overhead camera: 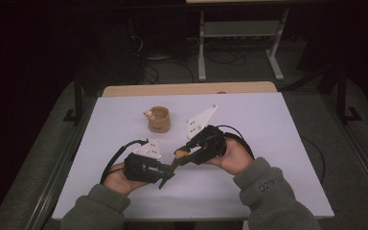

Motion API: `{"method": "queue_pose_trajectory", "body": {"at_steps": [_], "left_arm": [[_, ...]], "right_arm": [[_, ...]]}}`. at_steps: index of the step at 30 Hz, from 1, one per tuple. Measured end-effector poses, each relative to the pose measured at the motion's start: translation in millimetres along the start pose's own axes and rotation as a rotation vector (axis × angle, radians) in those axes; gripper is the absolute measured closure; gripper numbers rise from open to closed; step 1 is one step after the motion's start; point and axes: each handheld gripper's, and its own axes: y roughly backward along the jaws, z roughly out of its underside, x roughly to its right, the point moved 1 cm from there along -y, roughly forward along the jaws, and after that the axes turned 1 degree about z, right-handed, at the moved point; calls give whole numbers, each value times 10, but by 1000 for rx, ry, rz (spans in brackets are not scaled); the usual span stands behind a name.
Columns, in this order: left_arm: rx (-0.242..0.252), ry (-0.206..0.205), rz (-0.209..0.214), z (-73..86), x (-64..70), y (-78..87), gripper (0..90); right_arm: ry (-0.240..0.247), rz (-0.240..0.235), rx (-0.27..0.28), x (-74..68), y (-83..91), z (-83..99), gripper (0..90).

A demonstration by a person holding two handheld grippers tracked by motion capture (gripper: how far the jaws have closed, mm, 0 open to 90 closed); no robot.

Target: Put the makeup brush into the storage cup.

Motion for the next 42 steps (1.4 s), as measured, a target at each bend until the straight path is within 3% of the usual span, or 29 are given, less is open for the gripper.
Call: {"method": "queue_pose_trajectory", "body": {"at_steps": [2,4,5,7,13,24,36,42], "left_arm": [[30,15,8,4,-16,15,748],[54,32,7,3,-32,39,748],[54,32,7,3,-32,39,748],[71,41,1,6,-58,59,749],[58,37,-6,12,-86,74,749],[53,66,-6,-10,-115,77,748],[46,71,-20,-90,-242,126,748],[41,78,-22,-156,-322,137,748]], "right_arm": [[0,20,2,-2,20,5,663],[-15,49,18,-3,45,31,532],[-15,49,18,-3,45,31,532],[-53,72,25,0,79,103,480],[-95,110,20,-18,139,283,398],[-165,159,20,-98,276,650,358],[-217,219,22,-179,441,988,338],[-270,244,40,-247,536,1190,328]]}}
